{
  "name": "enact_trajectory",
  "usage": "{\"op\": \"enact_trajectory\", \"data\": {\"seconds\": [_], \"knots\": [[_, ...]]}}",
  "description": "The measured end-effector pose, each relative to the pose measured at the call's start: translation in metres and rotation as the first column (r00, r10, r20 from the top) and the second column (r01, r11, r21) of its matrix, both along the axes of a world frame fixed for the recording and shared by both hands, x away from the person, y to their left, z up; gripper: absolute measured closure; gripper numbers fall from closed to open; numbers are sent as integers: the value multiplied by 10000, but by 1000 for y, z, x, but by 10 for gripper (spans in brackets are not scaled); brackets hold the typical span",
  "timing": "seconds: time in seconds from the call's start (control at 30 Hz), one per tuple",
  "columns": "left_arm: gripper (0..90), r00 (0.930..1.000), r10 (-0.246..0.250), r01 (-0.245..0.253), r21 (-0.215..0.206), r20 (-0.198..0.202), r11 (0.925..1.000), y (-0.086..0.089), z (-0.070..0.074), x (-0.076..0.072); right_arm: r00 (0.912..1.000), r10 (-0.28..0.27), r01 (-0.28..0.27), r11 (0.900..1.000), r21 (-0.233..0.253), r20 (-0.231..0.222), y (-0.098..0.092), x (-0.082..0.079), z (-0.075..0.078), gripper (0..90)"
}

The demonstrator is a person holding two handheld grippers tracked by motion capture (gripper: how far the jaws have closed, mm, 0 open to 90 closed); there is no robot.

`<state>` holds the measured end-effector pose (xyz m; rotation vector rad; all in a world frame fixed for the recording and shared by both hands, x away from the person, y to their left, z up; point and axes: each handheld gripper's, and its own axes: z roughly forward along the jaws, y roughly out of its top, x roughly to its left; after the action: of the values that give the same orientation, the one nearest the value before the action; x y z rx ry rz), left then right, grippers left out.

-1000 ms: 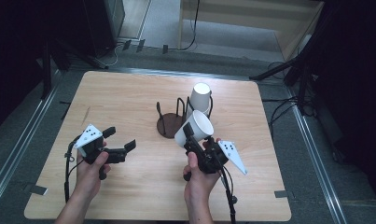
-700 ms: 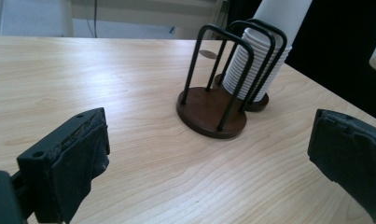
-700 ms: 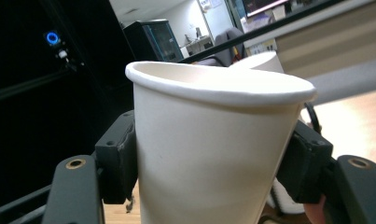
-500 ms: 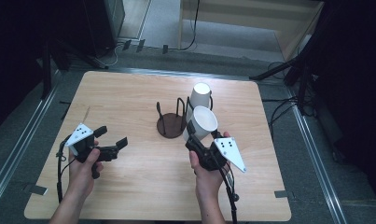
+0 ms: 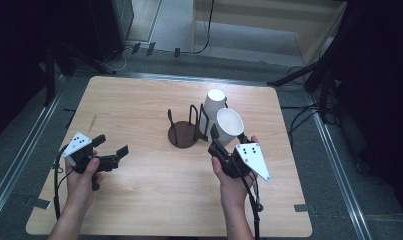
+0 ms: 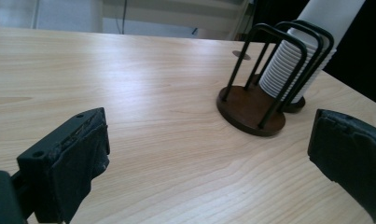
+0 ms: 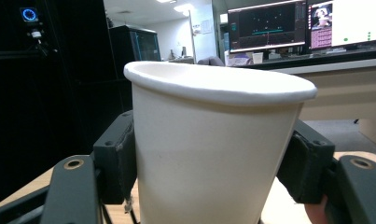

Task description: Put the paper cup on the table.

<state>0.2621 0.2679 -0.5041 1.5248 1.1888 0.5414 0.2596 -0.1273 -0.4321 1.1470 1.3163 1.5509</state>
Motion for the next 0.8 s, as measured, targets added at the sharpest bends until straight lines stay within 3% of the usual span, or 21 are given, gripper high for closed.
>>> {"op": "enact_trajectory", "data": {"seconds": [0.17,0.27,0.57,0.8], "knots": [[0,9991,111,-118,158,420,9998,9,-6,-3,9999,-118,121,9990,-437,56,-9,6,-2,310],[0,9975,282,-289,100,655,9995,13,-8,-5,9998,-187,190,9989,-439,76,-12,8,-3,310],[0,9948,808,-849,666,621,9942,30,-21,-6,9989,-432,442,9971,-617,182,-28,21,-6,312],[0,9908,1234,-1269,648,550,9898,41,-28,-5,9986,-521,527,9965,-646,101,-38,33,-9,314]]}}
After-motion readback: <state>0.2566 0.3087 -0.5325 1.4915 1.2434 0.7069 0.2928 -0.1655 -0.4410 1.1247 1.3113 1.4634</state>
